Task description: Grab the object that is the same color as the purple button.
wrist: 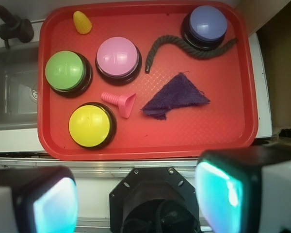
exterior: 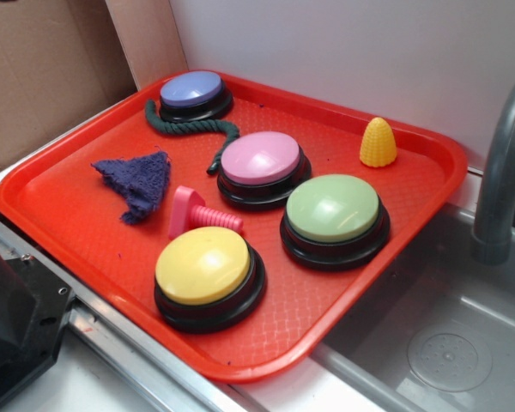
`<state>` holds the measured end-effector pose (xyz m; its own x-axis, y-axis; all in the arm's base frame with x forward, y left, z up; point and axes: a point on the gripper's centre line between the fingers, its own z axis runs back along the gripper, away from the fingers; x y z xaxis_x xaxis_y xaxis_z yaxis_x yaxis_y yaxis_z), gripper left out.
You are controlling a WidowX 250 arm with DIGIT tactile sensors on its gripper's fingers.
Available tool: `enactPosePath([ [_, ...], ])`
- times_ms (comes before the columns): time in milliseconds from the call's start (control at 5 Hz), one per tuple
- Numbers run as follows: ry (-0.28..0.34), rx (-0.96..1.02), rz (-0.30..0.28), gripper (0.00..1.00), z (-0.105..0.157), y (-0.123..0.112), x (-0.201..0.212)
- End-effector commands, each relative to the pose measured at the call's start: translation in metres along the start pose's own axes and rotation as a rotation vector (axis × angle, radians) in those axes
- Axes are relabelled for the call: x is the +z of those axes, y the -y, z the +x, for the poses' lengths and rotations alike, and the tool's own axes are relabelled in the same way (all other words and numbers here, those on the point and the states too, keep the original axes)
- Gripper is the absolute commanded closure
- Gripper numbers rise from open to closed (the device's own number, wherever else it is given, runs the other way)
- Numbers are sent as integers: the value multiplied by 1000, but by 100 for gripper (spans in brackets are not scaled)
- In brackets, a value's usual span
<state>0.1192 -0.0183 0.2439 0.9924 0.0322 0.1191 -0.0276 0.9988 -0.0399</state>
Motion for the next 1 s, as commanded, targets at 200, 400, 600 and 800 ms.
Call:
enactPosePath([
  [200,34,-8,5,0,23,-13,-19],
  [400,70,26,-2,0,48,-27,-45],
  [600,75,81,24,0,68,-42,-71],
  [800,62,151,75,0,92,-58,-122],
])
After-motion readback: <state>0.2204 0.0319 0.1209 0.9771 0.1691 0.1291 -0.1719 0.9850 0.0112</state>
